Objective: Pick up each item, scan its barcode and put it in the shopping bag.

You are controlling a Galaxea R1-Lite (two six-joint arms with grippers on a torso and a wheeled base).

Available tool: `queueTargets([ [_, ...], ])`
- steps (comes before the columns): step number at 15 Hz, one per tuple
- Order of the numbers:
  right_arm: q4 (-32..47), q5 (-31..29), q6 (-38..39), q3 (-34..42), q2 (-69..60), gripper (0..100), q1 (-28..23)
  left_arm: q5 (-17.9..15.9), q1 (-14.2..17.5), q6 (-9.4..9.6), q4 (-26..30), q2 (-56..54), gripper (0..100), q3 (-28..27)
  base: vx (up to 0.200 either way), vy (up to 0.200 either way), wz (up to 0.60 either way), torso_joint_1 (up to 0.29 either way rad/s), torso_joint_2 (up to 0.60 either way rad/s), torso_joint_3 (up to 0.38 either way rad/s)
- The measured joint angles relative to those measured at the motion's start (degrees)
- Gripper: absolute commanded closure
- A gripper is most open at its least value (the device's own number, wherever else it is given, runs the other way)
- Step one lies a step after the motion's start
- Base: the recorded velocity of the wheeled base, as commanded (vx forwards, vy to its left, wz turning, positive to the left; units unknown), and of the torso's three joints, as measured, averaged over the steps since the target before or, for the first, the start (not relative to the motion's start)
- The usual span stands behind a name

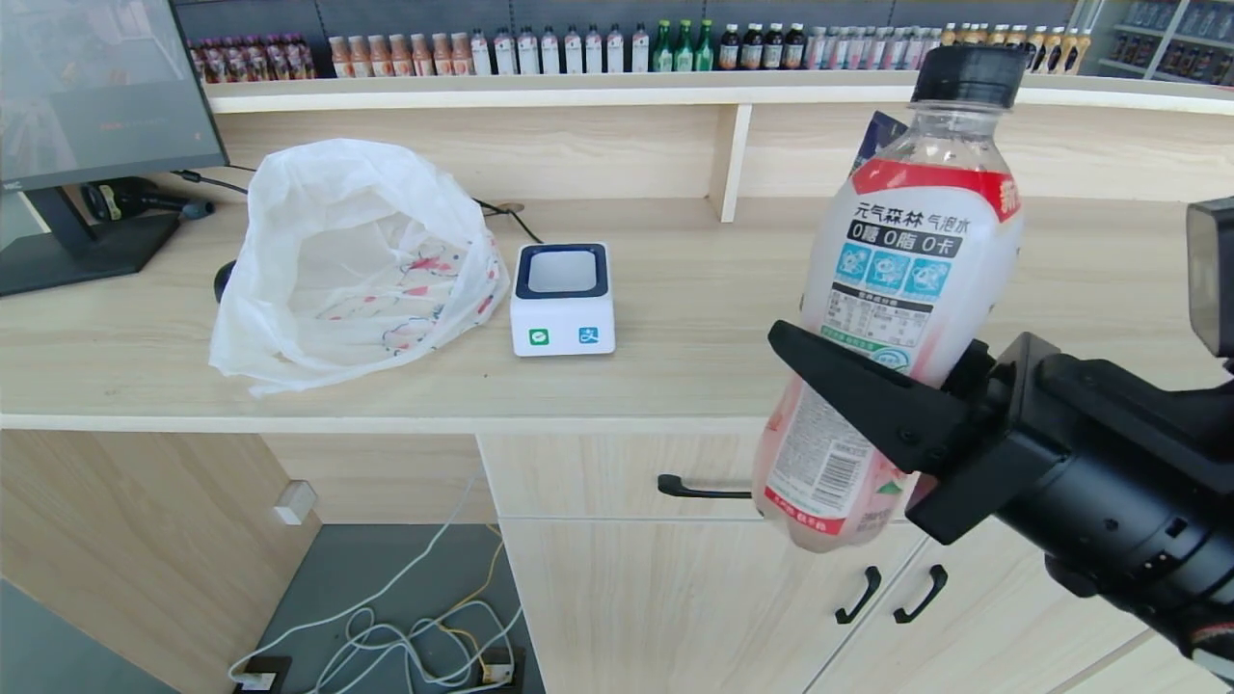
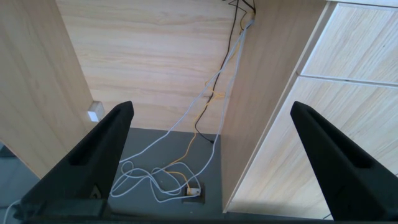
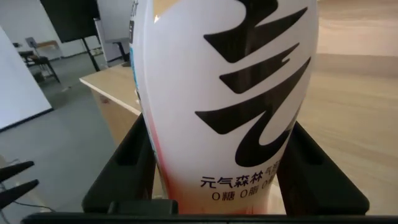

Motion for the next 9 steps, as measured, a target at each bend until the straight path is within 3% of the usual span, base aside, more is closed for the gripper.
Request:
queueTargets([
  [3,-0.1,-3.6,-9.0,-0.6,0.8,100,-0.6,0.0,0.0,0.02,0.0,0.0,0,0.0,0.000,0.000,0.00,0.000,0.00,0.000],
  [9,-3.4,-6.7,-8.9,-3.6,5.7,100,-2.3,0.0,0.0,0.00,0.0,0.0,0,0.0,0.000,0.000,0.00,0.000,0.00,0.000],
])
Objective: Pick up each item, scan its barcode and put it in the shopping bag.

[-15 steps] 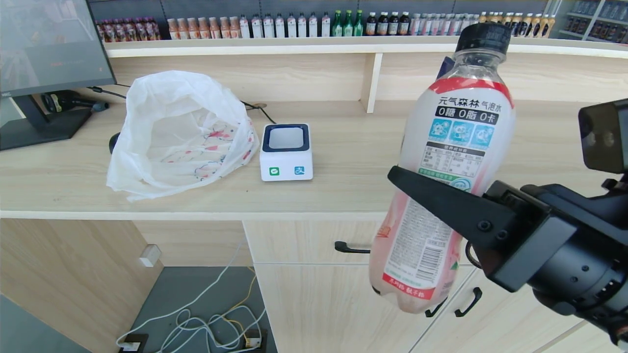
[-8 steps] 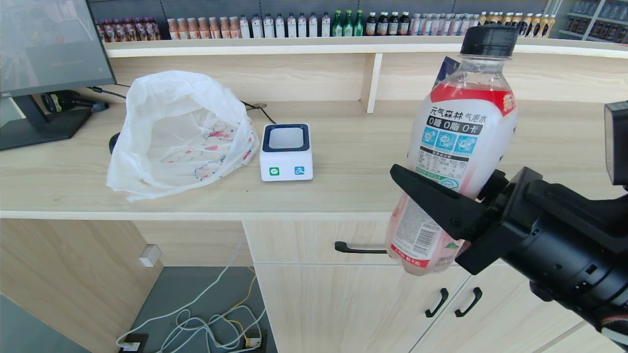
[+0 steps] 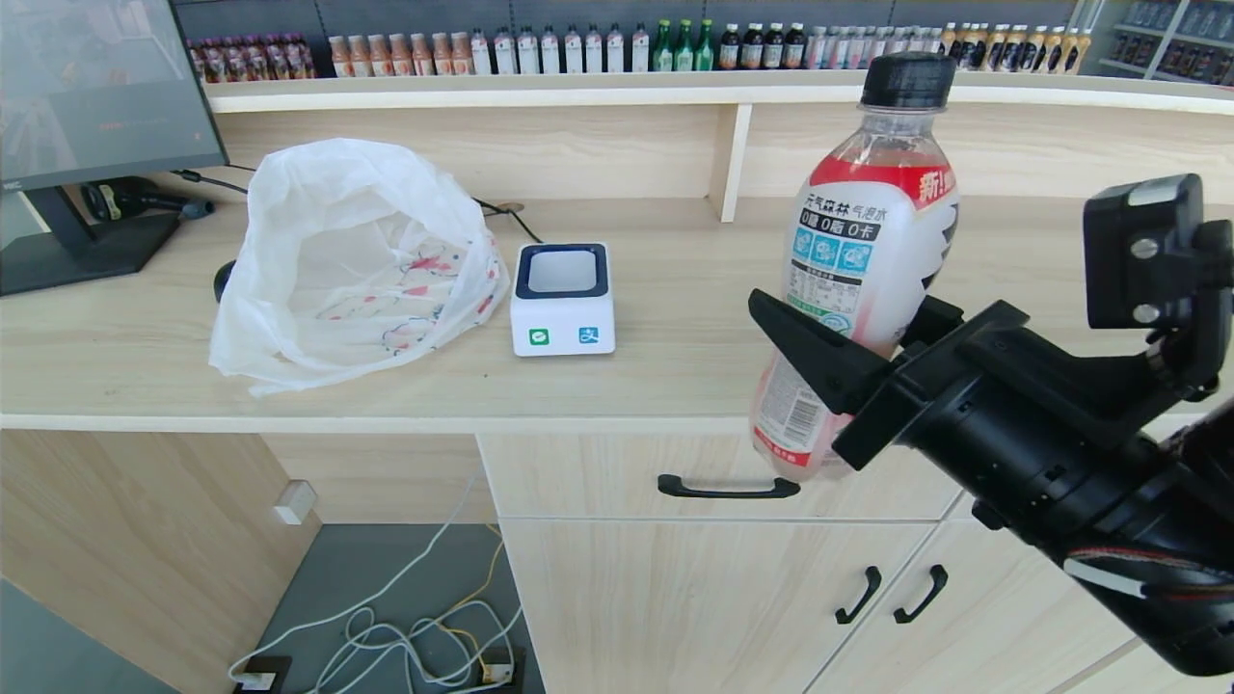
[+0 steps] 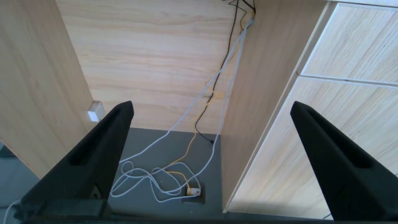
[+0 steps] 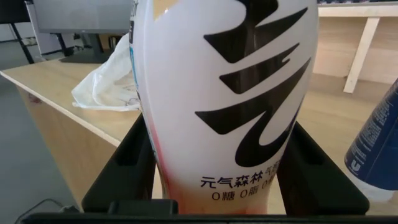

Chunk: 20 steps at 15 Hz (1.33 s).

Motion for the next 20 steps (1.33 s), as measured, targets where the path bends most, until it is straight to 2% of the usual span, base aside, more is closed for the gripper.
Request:
queueTargets([
  [12,-2.2,0.4,0.1,3.5,-1.2,100,-1.8,0.0,0.0,0.09,0.0,0.0,0,0.0,0.000,0.000,0.00,0.000,0.00,0.000],
  [20,-2.3,0.6,0.1,3.7,-2.3,100,-2.8,0.0,0.0,-0.13,0.0,0.0,0,0.0,0.000,0.200,0.00,0.010,0.00,0.003],
])
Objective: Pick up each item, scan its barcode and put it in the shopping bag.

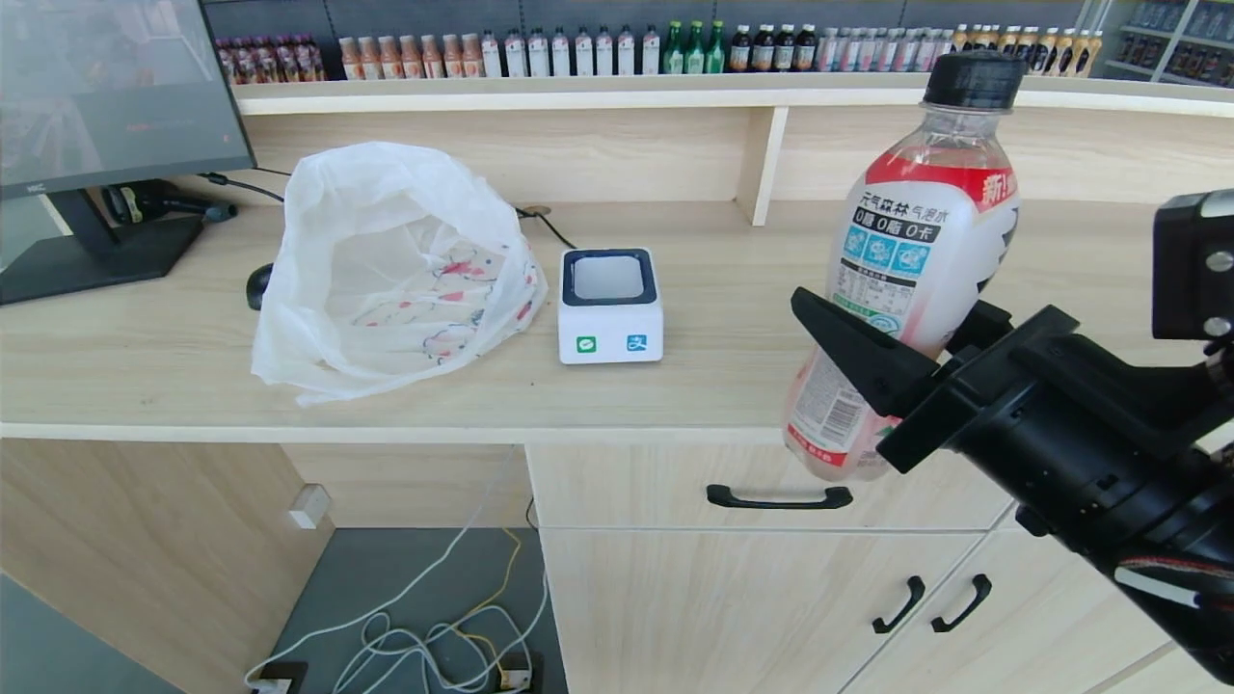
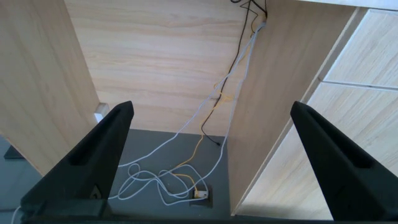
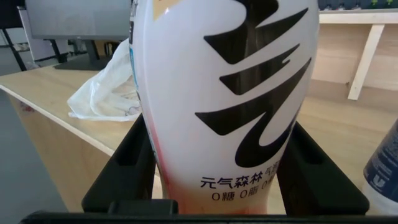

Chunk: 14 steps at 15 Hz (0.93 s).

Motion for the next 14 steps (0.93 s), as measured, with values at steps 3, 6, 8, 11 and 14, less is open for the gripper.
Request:
queueTargets([
  [3,0.1,-0.1,0.1,0.3,-0.2,100,-0.1,0.0,0.0,-0.05,0.0,0.0,0,0.0,0.000,0.200,0.00,0.005,0.00,0.002],
  [6,-0.2,-0.1,0.1,0.5,-0.3,100,-0.1,0.0,0.1,-0.05,0.0,0.0,0,0.0,0.000,0.200,0.00,0.001,0.00,0.002],
  [8,-0.2,-0.1,0.1,0.5,-0.3,100,-0.1,0.0,0.0,-0.05,0.0,0.0,0,0.0,0.000,0.100,0.00,-0.001,0.00,0.004],
  [11,-0.6,-0.2,-0.1,1.2,-0.3,100,-0.1,0.0,0.0,-0.02,0.0,0.0,0,0.0,0.000,0.000,0.00,0.000,0.00,0.000],
  [14,-0.9,-0.3,-0.5,1.7,-0.5,100,-0.1,0.0,0.0,0.07,0.0,0.0,0,0.0,0.000,0.000,0.00,0.000,0.00,0.000],
])
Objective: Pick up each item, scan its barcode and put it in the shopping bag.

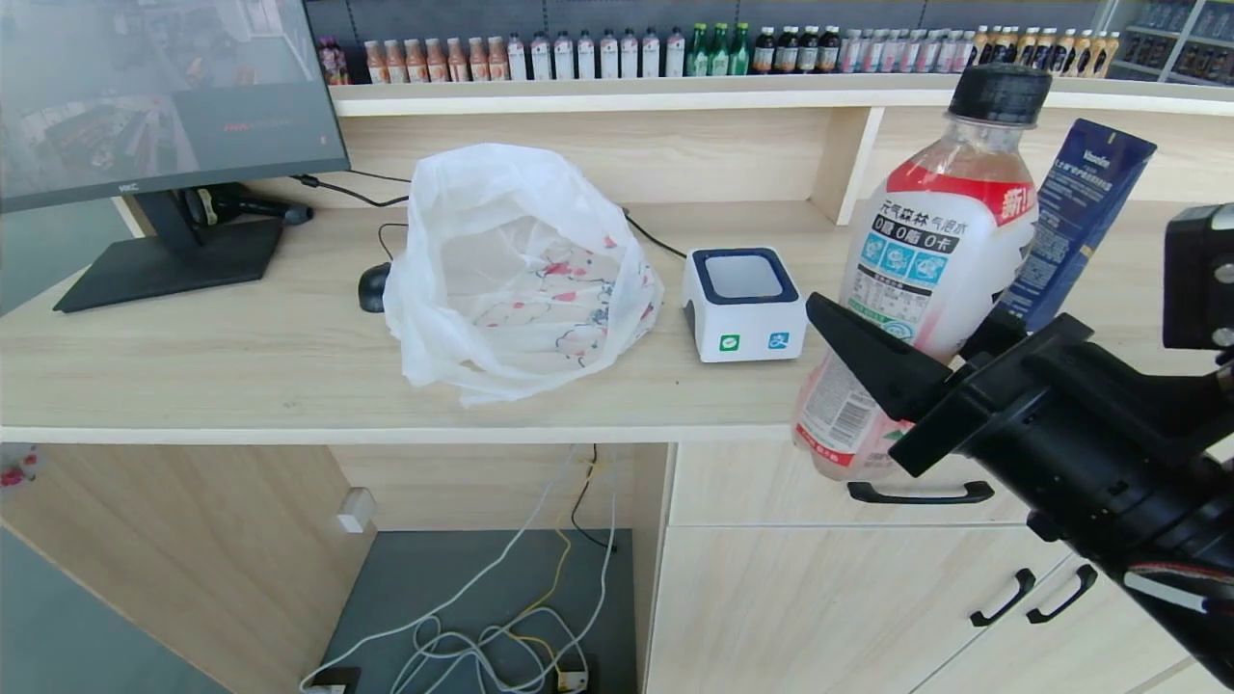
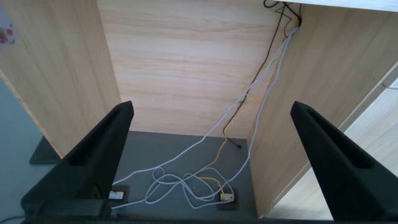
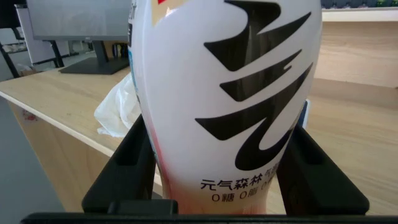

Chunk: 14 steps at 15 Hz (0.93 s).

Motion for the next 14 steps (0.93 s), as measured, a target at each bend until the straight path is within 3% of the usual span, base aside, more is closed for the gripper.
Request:
queueTargets([
  [8,1.1,2.1,-4.2,-1.0,0.4,100,-1.1,0.0,0.0,-0.02,0.0,0.0,0,0.0,0.000,0.000,0.00,0.000,0.00,0.000],
  [12,0.7,4.3,-10.8,-1.0,1.1,100,-4.1,0.0,0.0,-0.02,0.0,0.0,0,0.0,0.000,0.000,0.00,0.000,0.00,0.000],
  [14,0.6,4.7,-17.9,-2.1,2.1,100,-4.4,0.0,0.0,0.00,0.0,0.0,0,0.0,0.000,0.000,0.00,0.000,0.00,0.000],
])
